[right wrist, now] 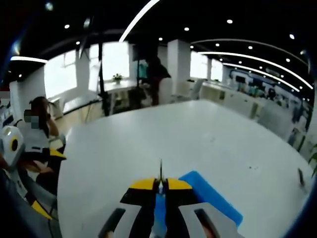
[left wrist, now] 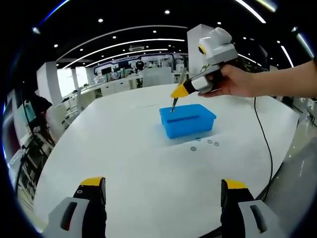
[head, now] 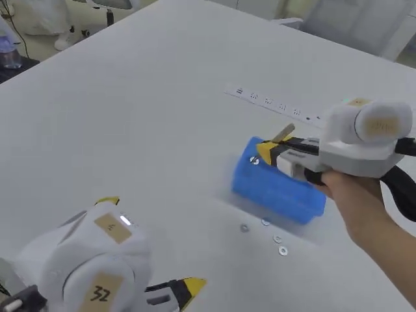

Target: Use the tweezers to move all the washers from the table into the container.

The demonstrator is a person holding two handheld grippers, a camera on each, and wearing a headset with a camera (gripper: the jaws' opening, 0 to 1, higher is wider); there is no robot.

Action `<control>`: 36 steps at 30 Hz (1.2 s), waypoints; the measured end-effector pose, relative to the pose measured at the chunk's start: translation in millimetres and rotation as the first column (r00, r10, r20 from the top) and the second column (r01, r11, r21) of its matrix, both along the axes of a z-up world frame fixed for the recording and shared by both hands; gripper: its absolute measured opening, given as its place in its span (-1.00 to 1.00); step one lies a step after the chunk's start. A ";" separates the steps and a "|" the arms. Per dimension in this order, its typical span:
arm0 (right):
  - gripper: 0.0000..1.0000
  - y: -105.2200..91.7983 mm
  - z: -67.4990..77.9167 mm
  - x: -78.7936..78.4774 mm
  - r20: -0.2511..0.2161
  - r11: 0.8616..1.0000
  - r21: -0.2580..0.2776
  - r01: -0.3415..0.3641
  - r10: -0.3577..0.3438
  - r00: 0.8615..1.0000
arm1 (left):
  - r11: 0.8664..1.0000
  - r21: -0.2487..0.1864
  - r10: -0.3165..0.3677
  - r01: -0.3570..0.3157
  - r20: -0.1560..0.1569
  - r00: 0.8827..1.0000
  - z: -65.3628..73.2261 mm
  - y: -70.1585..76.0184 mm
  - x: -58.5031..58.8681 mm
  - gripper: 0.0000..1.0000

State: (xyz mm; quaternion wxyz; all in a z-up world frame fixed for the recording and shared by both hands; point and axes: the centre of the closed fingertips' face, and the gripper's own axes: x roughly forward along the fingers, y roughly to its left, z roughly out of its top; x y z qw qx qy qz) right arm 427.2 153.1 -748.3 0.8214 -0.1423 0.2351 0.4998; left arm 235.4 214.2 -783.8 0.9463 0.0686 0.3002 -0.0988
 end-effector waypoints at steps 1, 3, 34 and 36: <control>-0.95 -0.2 -5.3 3.1 -0.007 1.000 -0.004 0.006 -0.006 1.000 | 1.000 0.001 0.001 -0.001 -0.005 1.000 -0.7 0.1 -0.5 0.98; -0.95 -4.3 -16.6 7.2 -0.035 0.999 -0.034 0.018 -0.019 0.999 | 1.000 0.009 0.003 -0.003 -0.003 1.000 -0.6 1.1 -0.2 0.98; -0.92 -0.3 -60.9 23.5 -0.144 0.996 -0.037 0.084 -0.089 0.986 | 0.999 0.042 -0.008 0.010 -0.047 0.999 -9.3 1.3 -2.7 0.98; -0.92 -0.1 -53.0 21.9 -0.147 0.996 -0.022 0.084 -0.087 0.985 | 0.999 0.043 -0.007 0.009 -0.048 0.999 -9.4 1.6 -2.8 0.98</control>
